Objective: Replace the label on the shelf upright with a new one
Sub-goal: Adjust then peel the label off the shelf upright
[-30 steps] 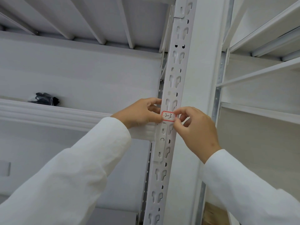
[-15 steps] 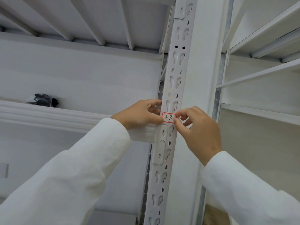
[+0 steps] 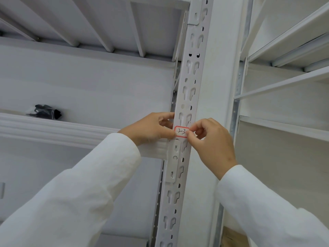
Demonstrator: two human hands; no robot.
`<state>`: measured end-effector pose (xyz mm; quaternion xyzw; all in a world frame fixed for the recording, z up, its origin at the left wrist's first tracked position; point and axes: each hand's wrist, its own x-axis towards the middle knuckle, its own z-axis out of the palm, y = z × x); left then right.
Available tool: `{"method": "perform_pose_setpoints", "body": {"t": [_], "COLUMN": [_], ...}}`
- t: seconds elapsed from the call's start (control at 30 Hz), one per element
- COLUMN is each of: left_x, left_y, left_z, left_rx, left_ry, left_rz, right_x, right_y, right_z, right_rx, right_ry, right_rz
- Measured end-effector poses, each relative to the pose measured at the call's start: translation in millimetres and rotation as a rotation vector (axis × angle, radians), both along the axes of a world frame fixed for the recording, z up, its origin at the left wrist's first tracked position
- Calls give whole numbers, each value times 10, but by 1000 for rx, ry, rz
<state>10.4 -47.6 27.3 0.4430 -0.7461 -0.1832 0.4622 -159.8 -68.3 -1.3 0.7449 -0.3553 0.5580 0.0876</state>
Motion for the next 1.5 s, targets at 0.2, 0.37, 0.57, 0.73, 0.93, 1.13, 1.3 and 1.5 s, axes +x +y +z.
{"method": "perform_pose_setpoints", "body": {"t": [0.2,0.37,0.57,0.73,0.93,1.13,1.3,1.5], "left_x": [3,-2,-13,-11,-3,-1,-2,-7], "left_y": [-8,-1,11,19,20,16,11,6], "left_z": [-1,4,2,4,6,4,8,4], "left_rx": [2,-2,-2,-2,0,-4,-2,-1], "left_ry": [4,28,25,30,31,25,12,23], "left_rz": [-6,-26,-29,-31,-39,-25,3,13], "right_x": [-10,15,68,59,-13,22,49,73], "right_y": [41,56,33,17,25,35,26,-9], "right_z": [-51,-27,41,53,-14,-14,-25,-40], "right_rx": [-72,-31,72,48,-104,-64,-71,-150], "right_ry": [14,-25,-54,25,-2,-27,-3,66], "right_rz": [-55,-70,-71,-91,-56,-85,-108,-193]}}
